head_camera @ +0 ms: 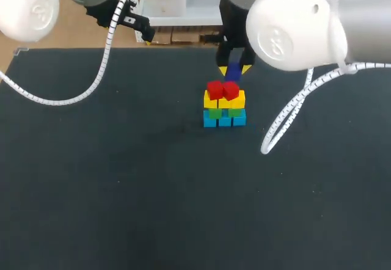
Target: Place the blue cubes, place green cubes on the blue cubes, place the yellow cubes on the green cubes, then place the red cubes on the yellow cubes, and place purple cube on the red cubes.
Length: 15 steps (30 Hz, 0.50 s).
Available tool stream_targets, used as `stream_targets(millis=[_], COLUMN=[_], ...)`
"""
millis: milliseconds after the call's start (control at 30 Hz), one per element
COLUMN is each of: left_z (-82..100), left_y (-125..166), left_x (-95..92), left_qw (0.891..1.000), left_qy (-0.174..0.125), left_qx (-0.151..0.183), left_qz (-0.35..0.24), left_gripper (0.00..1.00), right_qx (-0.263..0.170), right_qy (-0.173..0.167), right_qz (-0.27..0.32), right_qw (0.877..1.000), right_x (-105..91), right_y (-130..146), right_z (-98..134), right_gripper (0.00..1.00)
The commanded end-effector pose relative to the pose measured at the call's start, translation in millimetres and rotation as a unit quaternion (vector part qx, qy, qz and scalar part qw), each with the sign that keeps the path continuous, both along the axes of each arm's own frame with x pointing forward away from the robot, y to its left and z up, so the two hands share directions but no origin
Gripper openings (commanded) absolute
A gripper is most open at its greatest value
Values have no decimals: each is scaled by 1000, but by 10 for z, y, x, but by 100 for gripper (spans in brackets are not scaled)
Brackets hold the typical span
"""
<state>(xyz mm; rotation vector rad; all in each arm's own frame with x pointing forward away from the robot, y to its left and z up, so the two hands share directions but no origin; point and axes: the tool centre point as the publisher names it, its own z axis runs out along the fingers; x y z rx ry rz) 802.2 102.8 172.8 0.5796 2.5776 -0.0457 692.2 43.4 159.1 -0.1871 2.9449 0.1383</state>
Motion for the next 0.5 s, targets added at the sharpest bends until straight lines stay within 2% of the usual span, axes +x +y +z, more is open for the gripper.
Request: stream_targets(millis=[33, 500], left_z=[2, 2], left_y=[3, 3], left_x=[-8, -8], left_qw=[1000, 1000], left_qy=[0, 0], left_qx=[0, 0], left_qz=[0, 0], left_gripper=[100, 100], right_qx=[3, -5], right_qy=[2, 14], right_qz=[3, 13], right_qw=[1000, 1000], right_x=[89, 268], right_y=[49, 118], right_z=[-74, -181], right_gripper=[0, 0])
